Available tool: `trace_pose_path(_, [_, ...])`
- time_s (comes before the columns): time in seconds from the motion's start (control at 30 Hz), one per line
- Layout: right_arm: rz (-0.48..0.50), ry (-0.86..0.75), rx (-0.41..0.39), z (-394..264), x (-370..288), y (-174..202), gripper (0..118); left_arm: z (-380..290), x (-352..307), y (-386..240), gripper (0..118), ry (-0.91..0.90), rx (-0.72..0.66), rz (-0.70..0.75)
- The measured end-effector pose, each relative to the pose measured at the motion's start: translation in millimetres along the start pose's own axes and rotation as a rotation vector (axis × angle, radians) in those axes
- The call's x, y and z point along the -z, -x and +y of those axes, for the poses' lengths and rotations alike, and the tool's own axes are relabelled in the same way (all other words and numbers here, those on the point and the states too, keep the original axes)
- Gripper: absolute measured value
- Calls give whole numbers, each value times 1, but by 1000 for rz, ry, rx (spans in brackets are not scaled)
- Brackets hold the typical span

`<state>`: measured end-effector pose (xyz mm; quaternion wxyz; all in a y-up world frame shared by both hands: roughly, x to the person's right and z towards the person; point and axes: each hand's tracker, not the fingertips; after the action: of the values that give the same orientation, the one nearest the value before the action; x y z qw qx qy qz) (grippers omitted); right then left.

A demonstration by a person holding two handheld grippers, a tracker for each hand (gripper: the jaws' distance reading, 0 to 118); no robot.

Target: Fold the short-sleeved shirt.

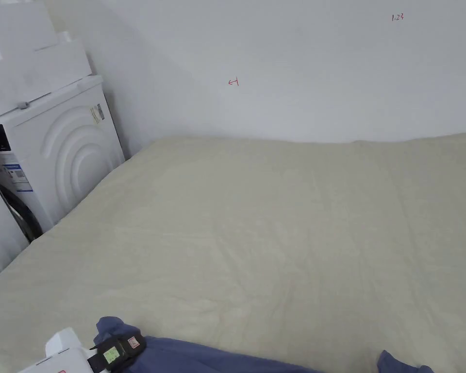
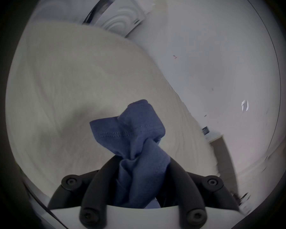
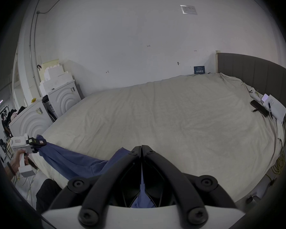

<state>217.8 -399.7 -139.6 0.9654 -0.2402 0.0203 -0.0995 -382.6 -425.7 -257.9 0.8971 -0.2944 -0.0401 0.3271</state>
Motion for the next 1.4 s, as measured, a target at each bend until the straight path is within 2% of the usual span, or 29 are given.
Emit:
trace_pose_path(0.17, [3, 6, 33, -1, -2, -3, 0, -45, -7, -96, 17, -29, 263, -29])
trace_pose_path(0.3, [-10, -3, 21, -3, -10, -6, 0, -101, 30, -161, 17, 89, 522, 7])
trace_pose_path(0.43, [-27, -8, 30, -6, -18, -13, 0, -158, 82, -185, 17, 228, 601, 18])
trace_pose_path(0.53, [-49, -4, 24, -11, -21, -19, 0, -185, 103, -184, 20, 264, 670, 95])
trace_pose_path(0.57, [-52, -5, 24, -13, -22, -21, 0, -188, 107, -181, 25, 263, 658, 83])
trace_pose_path(0.67, [-56, -1, 40, -15, -20, -25, 0, -183, 95, -182, 56, 284, 552, -18])
trace_pose_path(0.7, [-55, 3, 46, -15, -19, -25, 0, -175, 87, -185, 60, 280, 523, -53])
trace_pose_path(0.8, [-47, 1, 55, -16, -17, -25, 0, -137, 50, -179, 61, 155, 401, -211])
trace_pose_path(0.87, [-37, -2, 60, -16, -16, -25, 0, -110, 30, -169, 60, 91, 304, -263])
trace_pose_path(0.9, [-32, -6, 62, -16, -16, -24, 0, -99, 20, -162, 58, 42, 255, -242])
trace_pose_path(0.93, [-29, -7, 62, -16, -17, -23, 0, -91, 17, -152, 49, 1, 215, -213])
trace_pose_path(1.0, [-27, -9, 57, -16, -17, -21, 0, -88, 21, -134, 14, -23, 195, -175])
trace_pose_path(1.03, [-27, -7, 53, -16, -17, -21, 0, -93, 30, -128, 5, 11, 192, -158])
trace_pose_path(1.07, [-27, -6, 51, -17, -17, -21, 0, -98, 37, -122, 5, 57, 186, -148])
trace_pose_path(1.2, [-34, 4, 66, -20, -19, -23, 0, -146, 77, -113, 5, 266, 77, -279])
trace_pose_path(1.3, [-43, 8, 75, -21, -21, -25, 0, -188, 107, -121, 4, 389, 78, -275])
trace_pose_path(1.4, [-57, 9, 63, -21, -23, -26, 0, -215, 125, -123, 4, 417, 7, -309])
